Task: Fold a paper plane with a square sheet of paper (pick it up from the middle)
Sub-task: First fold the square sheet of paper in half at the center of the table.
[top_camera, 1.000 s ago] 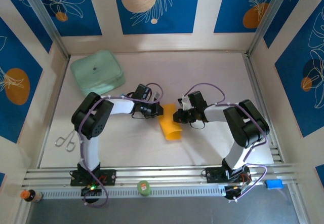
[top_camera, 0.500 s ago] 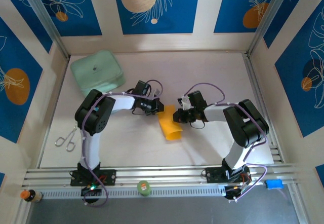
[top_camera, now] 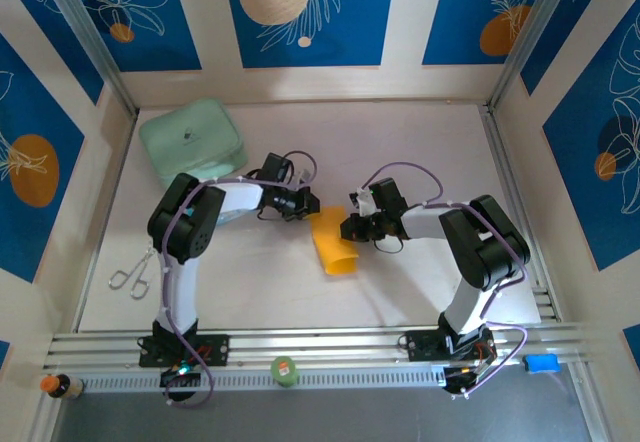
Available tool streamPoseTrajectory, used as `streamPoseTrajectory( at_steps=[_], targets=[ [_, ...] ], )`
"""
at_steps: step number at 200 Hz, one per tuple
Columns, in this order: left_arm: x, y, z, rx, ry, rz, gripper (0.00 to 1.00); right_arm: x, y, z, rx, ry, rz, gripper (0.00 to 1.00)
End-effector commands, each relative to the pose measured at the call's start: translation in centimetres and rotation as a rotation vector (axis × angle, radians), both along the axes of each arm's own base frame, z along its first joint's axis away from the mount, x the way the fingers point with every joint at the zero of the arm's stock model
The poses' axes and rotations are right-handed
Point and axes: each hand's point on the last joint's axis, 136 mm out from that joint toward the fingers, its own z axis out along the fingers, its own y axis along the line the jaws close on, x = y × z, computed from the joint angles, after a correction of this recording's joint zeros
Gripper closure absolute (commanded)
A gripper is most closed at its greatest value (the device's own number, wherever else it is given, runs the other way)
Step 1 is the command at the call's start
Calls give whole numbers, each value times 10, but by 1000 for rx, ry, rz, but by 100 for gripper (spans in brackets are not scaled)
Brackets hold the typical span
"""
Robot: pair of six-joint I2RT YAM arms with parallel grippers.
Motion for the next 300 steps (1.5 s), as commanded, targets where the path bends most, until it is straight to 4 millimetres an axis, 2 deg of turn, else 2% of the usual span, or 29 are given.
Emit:
streamPoseTrajectory(
  at_steps=[1, 23, 43, 70, 104, 124, 163, 198, 232, 263, 300],
  targets=[
    [20, 21, -18, 72, -13, 62, 88, -22, -22, -38, -139, 104, -14, 100],
    [24, 28, -22, 106, -9, 92, 88, -22, -23, -38, -141, 105, -14, 100],
    [28, 33, -18, 130, -18, 118, 88, -22, -22, -39, -142, 104, -14, 100],
    [32, 34, -1, 142, -37, 133, 89, -22, -23, -39, -146, 105, -15, 100],
    [30, 34, 32, 123, -80, 148, 86, -22, -23, -39, -147, 105, -16, 100],
    [17, 28, 46, 91, -85, 133, 86, -21, -23, -39, -146, 103, -16, 100],
    [-24, 5, 54, -11, -48, 69, 86, -22, -23, -39, -149, 104, -16, 100],
    [-53, -20, 50, -85, 6, 3, 87, -22, -23, -39, -152, 103, -14, 100],
    [-67, -28, 38, -99, 57, -26, 88, -22, -22, -39, -152, 103, -12, 100],
    [-82, -30, 27, -104, 93, -61, 88, -22, -23, -39, -154, 104, -14, 100],
    [-94, -17, 1, -24, 120, -62, 89, -22, -23, -40, -155, 104, -15, 100]
  ],
)
